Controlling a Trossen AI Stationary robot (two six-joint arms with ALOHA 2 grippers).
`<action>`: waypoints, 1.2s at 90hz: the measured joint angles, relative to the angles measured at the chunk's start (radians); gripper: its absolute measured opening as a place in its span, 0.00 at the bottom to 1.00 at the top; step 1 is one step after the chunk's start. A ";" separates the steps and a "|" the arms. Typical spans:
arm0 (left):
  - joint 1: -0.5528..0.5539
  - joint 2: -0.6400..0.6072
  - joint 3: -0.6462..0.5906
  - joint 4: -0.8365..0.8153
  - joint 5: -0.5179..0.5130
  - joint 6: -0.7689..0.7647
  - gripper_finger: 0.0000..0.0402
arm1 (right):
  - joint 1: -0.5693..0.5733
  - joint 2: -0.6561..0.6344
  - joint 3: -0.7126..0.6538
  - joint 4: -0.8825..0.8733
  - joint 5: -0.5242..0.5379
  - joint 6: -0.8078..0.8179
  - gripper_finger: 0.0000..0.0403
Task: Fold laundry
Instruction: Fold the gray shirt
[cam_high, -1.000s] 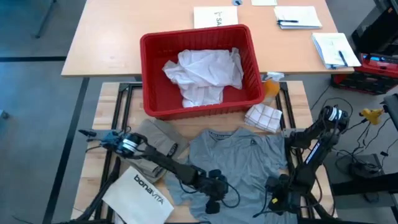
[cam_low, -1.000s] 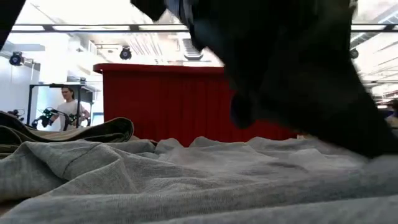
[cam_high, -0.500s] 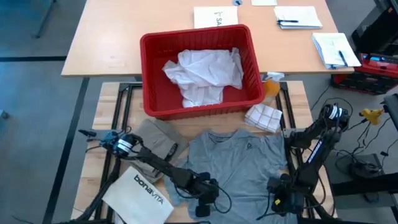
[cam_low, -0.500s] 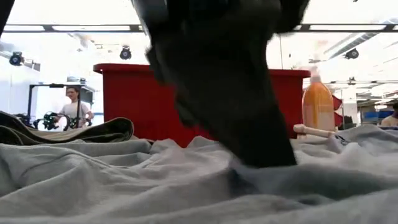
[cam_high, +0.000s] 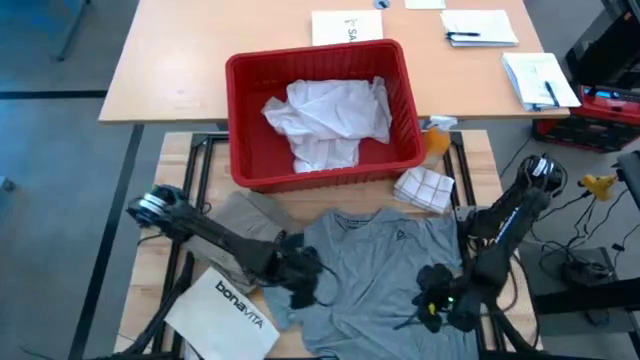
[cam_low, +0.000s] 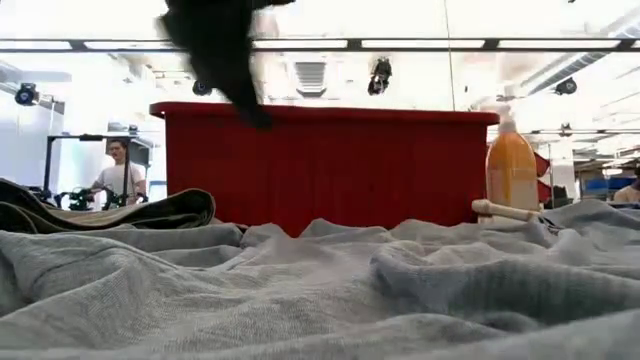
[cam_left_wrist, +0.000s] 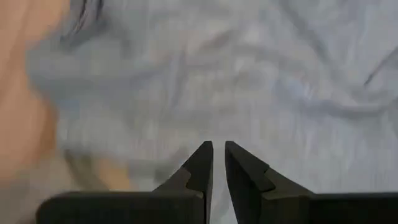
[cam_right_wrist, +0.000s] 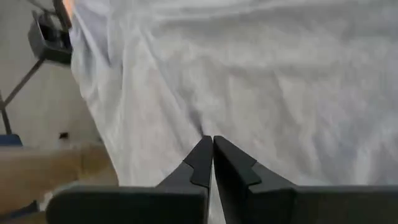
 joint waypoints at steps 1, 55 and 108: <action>0.000 -0.015 -0.017 0.001 0.008 -0.010 0.06 | -0.007 0.000 0.000 0.009 0.000 -0.007 0.00; 0.025 -0.377 -0.656 0.334 0.328 -0.009 0.63 | -0.347 0.116 0.015 0.478 -0.074 -0.396 0.52; 0.038 -0.342 -0.648 0.467 0.224 0.452 0.35 | -0.505 0.469 0.344 0.385 -0.264 -0.675 0.40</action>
